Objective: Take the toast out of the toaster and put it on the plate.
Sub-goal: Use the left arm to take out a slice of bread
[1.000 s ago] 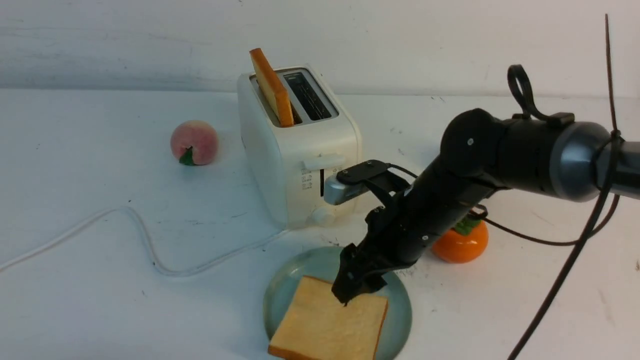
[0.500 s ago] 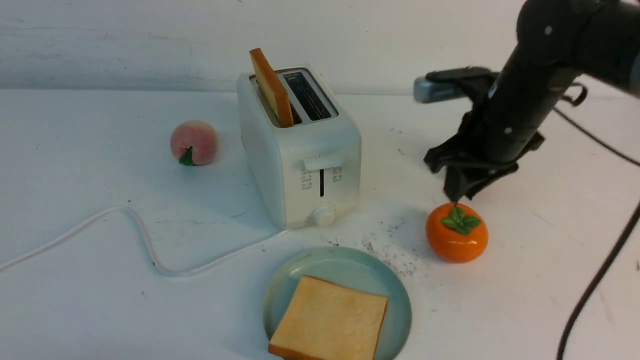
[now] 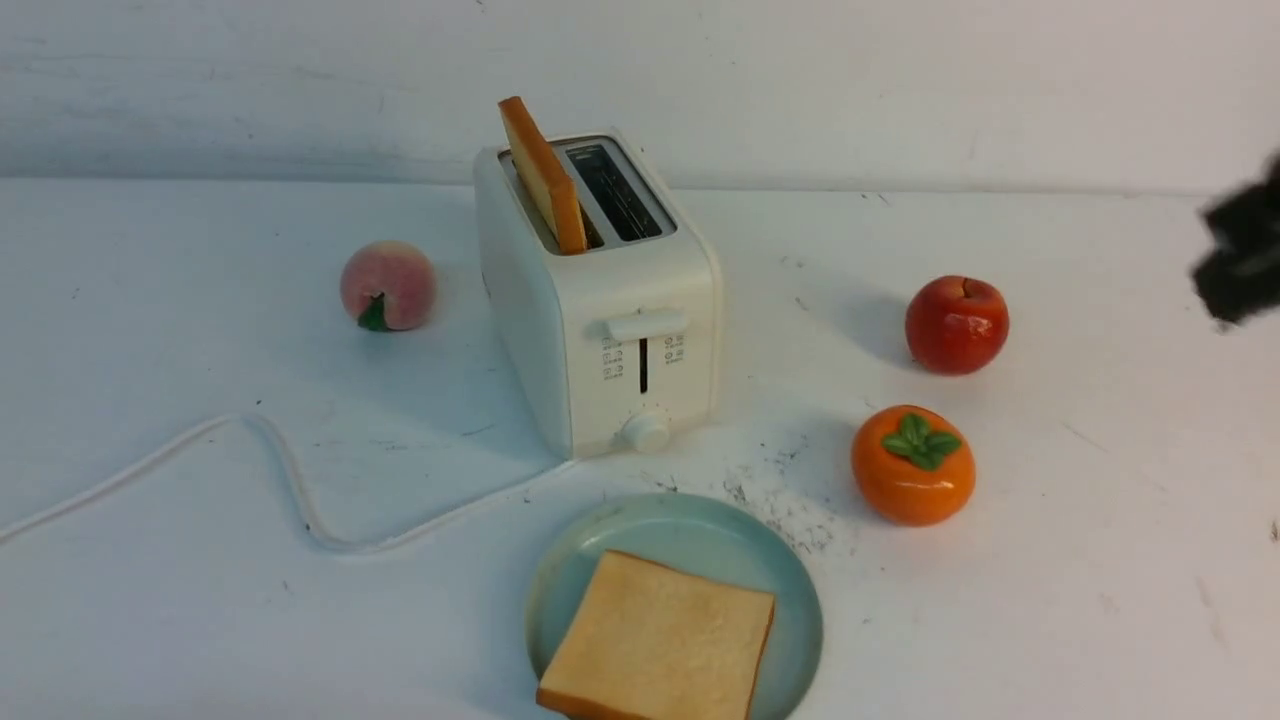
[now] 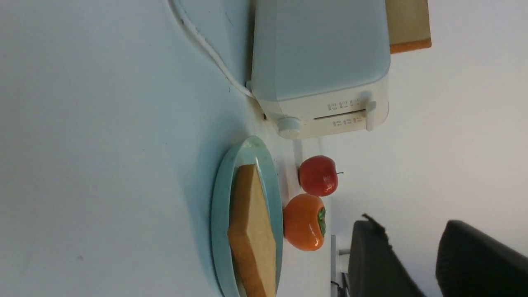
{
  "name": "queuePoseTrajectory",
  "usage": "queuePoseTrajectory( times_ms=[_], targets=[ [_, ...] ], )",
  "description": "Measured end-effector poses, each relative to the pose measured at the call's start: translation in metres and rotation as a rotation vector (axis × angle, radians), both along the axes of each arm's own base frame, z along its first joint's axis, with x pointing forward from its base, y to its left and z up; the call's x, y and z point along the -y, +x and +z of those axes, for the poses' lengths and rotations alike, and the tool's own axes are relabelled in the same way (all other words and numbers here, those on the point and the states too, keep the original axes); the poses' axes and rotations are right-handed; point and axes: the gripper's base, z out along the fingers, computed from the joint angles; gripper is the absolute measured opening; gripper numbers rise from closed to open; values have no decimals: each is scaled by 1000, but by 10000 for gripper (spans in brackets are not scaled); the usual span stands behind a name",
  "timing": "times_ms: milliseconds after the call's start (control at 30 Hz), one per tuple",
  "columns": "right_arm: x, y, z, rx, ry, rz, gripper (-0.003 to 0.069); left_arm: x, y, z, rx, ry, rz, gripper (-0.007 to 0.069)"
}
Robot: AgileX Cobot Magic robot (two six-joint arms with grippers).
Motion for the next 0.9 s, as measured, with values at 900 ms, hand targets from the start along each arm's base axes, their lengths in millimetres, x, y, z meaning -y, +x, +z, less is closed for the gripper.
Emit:
queuePoseTrajectory(
  times_ms=[900],
  targets=[
    [65, -163, -83, 543, 116, -200, -2, 43, 102, 214, 150, 474, -534, -14]
  ],
)
